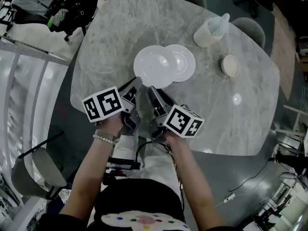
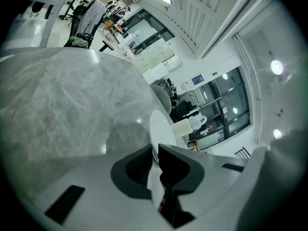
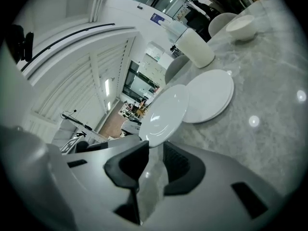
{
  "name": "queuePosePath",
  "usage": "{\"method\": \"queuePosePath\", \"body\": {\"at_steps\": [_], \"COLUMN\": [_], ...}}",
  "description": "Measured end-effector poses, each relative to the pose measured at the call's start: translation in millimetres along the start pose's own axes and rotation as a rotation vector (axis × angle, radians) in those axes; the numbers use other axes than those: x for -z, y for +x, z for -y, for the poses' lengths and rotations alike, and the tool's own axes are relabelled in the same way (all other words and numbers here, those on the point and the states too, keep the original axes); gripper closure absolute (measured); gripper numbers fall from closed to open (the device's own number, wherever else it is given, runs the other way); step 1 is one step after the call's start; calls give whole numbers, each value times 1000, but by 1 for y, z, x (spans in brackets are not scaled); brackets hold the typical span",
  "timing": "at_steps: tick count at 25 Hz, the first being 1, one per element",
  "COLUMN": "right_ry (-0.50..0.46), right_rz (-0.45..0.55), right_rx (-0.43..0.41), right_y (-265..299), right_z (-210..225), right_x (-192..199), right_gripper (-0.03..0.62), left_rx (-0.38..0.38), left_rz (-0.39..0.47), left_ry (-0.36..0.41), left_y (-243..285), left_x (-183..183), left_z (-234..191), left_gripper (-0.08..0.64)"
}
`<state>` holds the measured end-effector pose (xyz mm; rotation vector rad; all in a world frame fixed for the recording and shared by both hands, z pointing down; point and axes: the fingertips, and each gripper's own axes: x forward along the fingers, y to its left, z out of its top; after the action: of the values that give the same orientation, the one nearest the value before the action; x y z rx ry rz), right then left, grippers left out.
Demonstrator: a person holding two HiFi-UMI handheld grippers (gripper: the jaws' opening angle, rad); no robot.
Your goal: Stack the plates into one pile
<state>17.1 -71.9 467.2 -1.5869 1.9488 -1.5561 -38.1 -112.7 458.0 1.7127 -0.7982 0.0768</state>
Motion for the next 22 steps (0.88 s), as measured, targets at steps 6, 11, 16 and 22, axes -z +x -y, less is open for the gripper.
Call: {"method": "queuePosePath", "body": {"at_steps": [6,11,16,22], "right_ry": [22,58,93,141], "right_rz": [30,51,58,54], "right_rx": [35,45,56,82], "right_y": [-10,-12,-11,-9], "right_z": [20,32,44,59], "right_x": [-19,-28,-36,-42], "right_gripper": [499,497,497,495], "left_rx": [16,26,27,7], "left_rz": [-48,-92,-119,-141], "left_ry": [15,19,14,29], "left_y": [27,48,66,81], "left_x": [9,17,21,25], "left_z": [12,16,15,15], "left_gripper": [515,511,508,506]}}
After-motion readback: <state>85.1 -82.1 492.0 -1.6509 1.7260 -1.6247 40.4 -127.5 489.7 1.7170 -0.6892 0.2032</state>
